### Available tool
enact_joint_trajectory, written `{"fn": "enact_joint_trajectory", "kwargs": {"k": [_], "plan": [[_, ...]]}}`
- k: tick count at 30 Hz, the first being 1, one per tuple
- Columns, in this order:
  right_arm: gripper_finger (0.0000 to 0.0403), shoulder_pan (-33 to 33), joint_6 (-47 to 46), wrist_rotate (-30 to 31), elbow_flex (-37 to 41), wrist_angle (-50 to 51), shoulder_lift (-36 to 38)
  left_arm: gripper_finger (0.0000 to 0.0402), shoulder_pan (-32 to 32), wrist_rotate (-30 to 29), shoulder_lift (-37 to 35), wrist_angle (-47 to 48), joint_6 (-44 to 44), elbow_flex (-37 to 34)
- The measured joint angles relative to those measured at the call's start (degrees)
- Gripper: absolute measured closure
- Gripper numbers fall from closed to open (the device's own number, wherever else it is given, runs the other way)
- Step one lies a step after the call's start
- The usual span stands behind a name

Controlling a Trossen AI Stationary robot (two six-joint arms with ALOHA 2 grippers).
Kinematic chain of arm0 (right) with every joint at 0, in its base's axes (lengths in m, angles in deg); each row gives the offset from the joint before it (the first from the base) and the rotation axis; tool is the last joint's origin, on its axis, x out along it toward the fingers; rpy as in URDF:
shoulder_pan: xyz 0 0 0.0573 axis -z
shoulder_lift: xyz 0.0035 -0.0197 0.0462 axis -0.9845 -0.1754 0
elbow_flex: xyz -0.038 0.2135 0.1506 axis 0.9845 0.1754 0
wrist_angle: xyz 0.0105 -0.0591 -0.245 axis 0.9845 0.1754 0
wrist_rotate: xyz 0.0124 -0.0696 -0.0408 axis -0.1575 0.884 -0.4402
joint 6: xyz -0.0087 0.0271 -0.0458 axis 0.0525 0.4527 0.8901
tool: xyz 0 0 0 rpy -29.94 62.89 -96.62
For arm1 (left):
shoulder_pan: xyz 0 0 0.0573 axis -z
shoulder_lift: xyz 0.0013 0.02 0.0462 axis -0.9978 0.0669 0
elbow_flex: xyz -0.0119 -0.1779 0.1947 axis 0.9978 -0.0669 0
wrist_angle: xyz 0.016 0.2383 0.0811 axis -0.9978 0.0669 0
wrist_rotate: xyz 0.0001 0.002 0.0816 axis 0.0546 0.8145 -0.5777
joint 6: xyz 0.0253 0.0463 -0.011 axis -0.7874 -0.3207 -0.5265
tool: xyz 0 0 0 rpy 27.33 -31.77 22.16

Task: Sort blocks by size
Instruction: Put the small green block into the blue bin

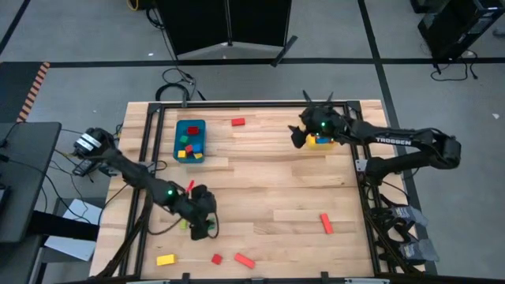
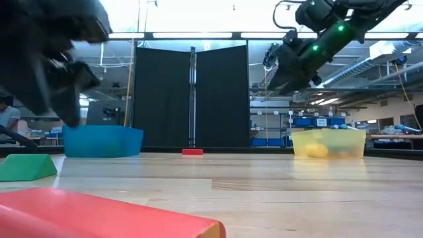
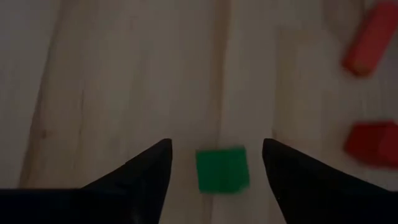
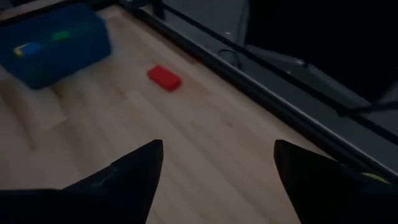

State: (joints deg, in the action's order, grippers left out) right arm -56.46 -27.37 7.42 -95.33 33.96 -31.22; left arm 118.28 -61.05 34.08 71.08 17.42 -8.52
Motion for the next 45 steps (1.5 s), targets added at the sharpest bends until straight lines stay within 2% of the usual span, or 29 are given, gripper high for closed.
{"fn": "enact_joint_trajectory", "kwargs": {"k": [2, 8, 15, 29, 45], "plan": [[0.0093, -1.6, 0.0, 0.3, 0.0, -0.7, -0.6, 0.0157, 1.2, -0.3, 0.2, 3.8, -3.4, 2.4], [0.0111, -4.4, -0.9, 0.4, 0.0, -4.8, -3.2, 0.0164, 3.3, -3.4, 0.8, 4.8, -13.1, 4.7], [0.0119, -7.1, -1.5, 0.5, 0.0, -6.0, -5.9, 0.0149, 4.3, -1.6, 3.5, 9.7, -14.5, 4.7], [0.0123, -8.1, -2.2, 0.6, 0.0, -6.9, -6.2, 0.0148, 4.4, 0.0, 11.5, 7.3, -17.7, 4.7], [0.0128, -8.1, -2.2, 0.6, 0.0, -7.0, -6.2, 0.0148, 4.3, -4.7, 12.6, -2.2, -17.6, 4.6]]}}
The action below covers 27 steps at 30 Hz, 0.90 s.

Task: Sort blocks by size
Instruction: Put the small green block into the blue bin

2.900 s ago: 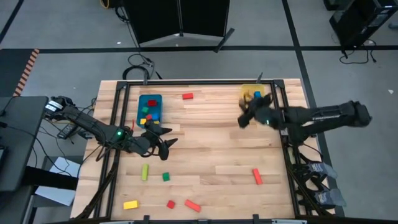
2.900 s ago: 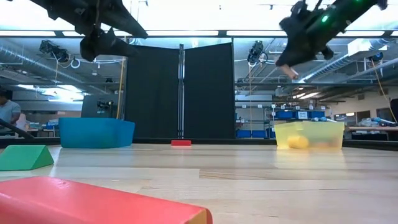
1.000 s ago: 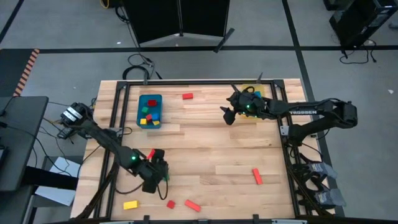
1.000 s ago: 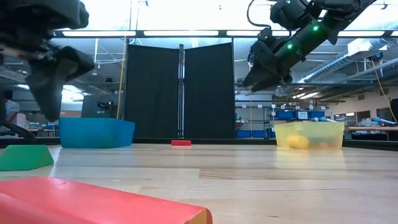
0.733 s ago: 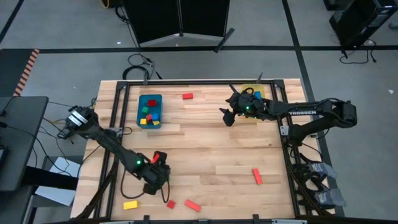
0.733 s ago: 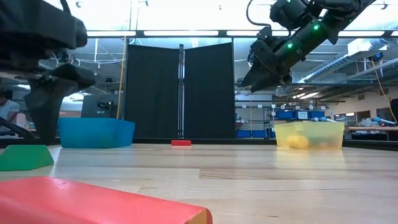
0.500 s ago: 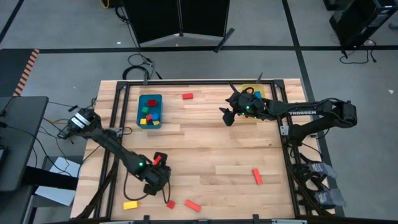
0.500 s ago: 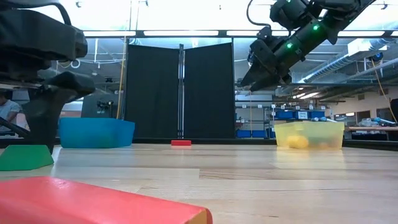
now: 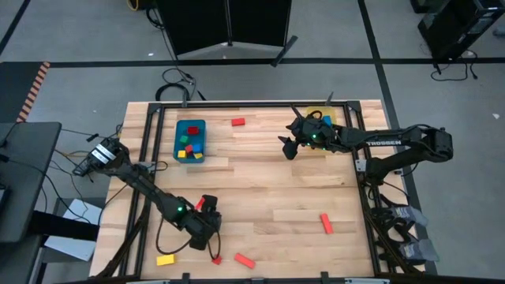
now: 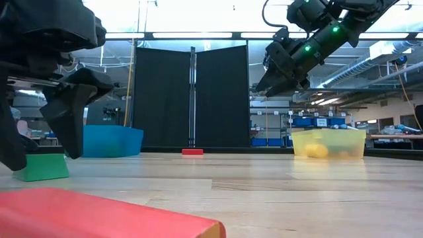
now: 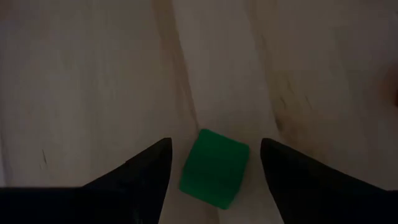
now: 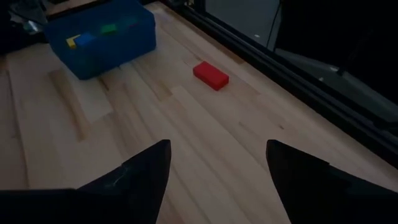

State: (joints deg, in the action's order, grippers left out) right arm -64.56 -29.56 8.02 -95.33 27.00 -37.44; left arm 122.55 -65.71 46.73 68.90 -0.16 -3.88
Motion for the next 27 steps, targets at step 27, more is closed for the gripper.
{"fn": "enact_joint_trajectory", "kwargs": {"k": [27], "plan": [[0.0138, -0.7, 0.2, -0.2, 0.0, 0.0, 0.0, 0.0261, -0.6, 5.3, 3.7, 1.0, 3.6, 0.3]]}}
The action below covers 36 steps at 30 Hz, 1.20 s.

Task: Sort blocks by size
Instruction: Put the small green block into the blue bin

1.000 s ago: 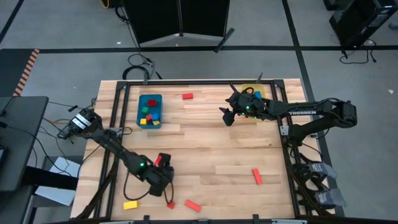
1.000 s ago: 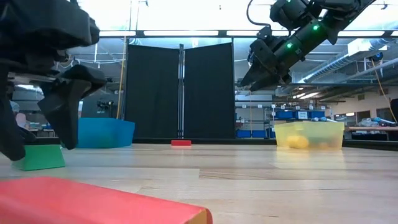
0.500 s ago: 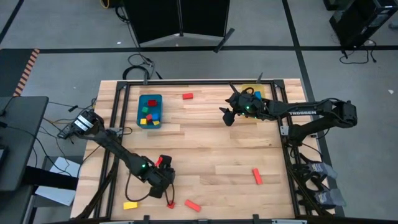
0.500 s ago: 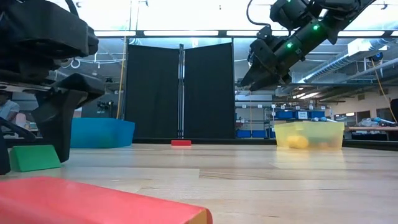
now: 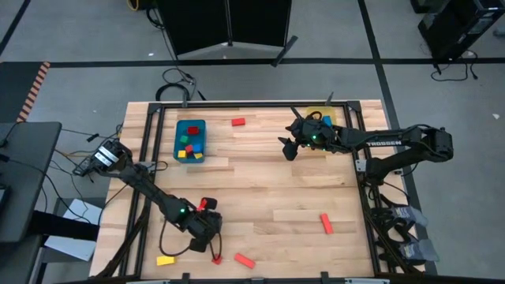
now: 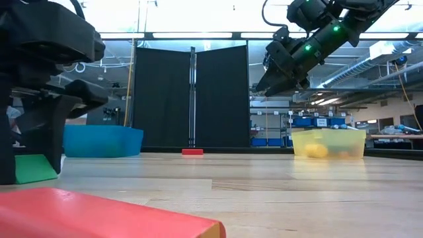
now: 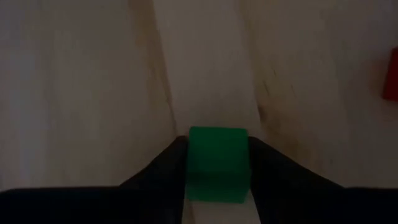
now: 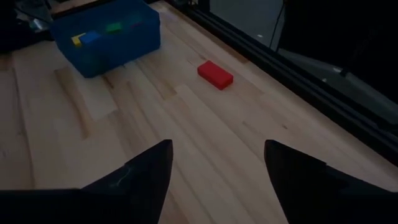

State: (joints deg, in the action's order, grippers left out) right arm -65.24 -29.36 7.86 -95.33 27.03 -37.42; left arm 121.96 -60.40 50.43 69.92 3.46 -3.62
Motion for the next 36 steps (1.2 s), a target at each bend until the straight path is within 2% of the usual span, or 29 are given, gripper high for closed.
{"fn": "enact_joint_trajectory", "kwargs": {"k": [6, 8, 10, 13, 18, 21, 24, 32, 34, 36], "plan": [[0.0141, -0.4, -0.2, -0.1, 0.0, -0.5, 0.0, 0.0261, -1.0, -1.7, -1.7, 2.8, 4.1, 1.3], [0.0142, -1.2, -0.2, -1.7, 0.0, -2.2, 0.0, 0.0261, -1.9, -5.6, -4.2, 5.2, 4.2, 1.9], [0.0144, -2.3, -0.1, -5.0, 0.0, -5.1, 0.0, 0.0261, -2.9, -9.6, -8.1, 4.7, 5.0, 3.2], [0.0145, -4.6, 0.6, -10.7, 0.0, -10.2, 0.0, 0.0261, -4.8, -15.2, -15.0, 9.3, 6.8, 2.9], [0.0149, -10.6, 4.1, -15.4, 0.0, -17.3, 0.2, 0.0261, -11.1, -25.4, -27.1, 21.2, 16.5, 3.2], [0.0151, -15.2, 8.3, -15.4, 0.0, -18.5, 0.2, 0.0261, -16.4, -28.4, -31.1, 31.6, 22.6, 3.0], [0.0151, -19.8, 11.4, -13.2, 0.0, -18.1, 0.2, 0.0261, -22.2, -30.0, -33.6, 37.2, 25.1, 3.0], [0.0153, -29.0, 12.5, -4.0, 0.0, -18.3, 0.2, 0.0261, -39.0, -30.0, -34.4, 35.9, 21.0, -2.4], [0.0154, -30.5, 12.0, -2.5, 0.0, -18.2, 0.2, 0.0245, -42.9, -30.2, -34.4, 33.9, 20.2, -4.4], [0.0154, -31.6, 11.7, -1.4, 0.0, -18.2, 0.2, 0.0212, -46.0, -30.5, -34.4, 31.7, 19.8, -6.1]]}}
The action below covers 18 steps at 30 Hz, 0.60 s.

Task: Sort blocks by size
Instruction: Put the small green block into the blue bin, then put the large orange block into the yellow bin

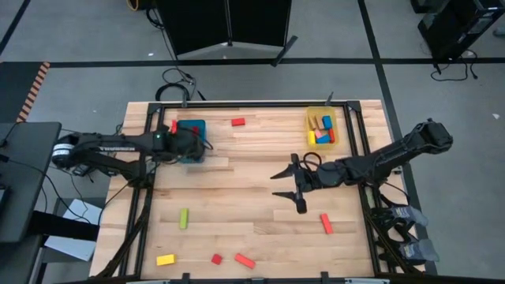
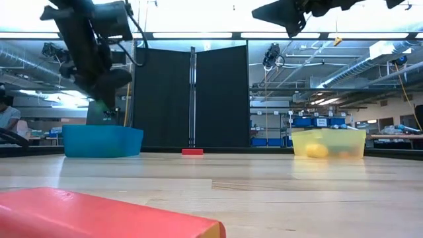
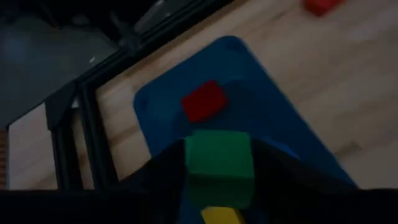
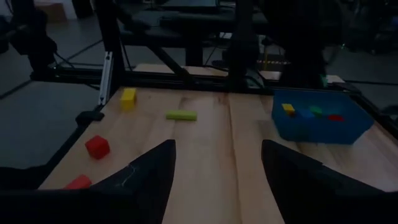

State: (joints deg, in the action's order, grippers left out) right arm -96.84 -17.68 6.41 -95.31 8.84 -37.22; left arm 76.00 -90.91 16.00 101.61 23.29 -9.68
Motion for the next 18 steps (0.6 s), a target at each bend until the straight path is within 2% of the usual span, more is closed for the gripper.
{"fn": "enact_joint_trajectory", "kwargs": {"k": [4, 7, 13, 18], "plan": [[0.0154, -1.6, -0.2, 1.8, 0.0, 0.2, 0.0, 0.0152, -3.0, 2.8, 0.0, -7.3, -4.4, -2.4], [0.0156, -2.1, -1.4, 3.1, 0.0, 0.7, 0.0, 0.0127, -3.3, 6.2, 0.0, -12.2, -7.4, -3.1], [0.0155, -2.1, -8.4, 3.6, 0.0, 5.9, 0.0, 0.012, -0.4, 12.1, -0.2, -18.7, -13.0, -3.1], [0.0156, -2.1, -20.5, 4.2, 0.0, 21.6, 0.0, 0.013, 4.8, 12.1, -0.2, -22.0, -12.9, -3.1]]}}
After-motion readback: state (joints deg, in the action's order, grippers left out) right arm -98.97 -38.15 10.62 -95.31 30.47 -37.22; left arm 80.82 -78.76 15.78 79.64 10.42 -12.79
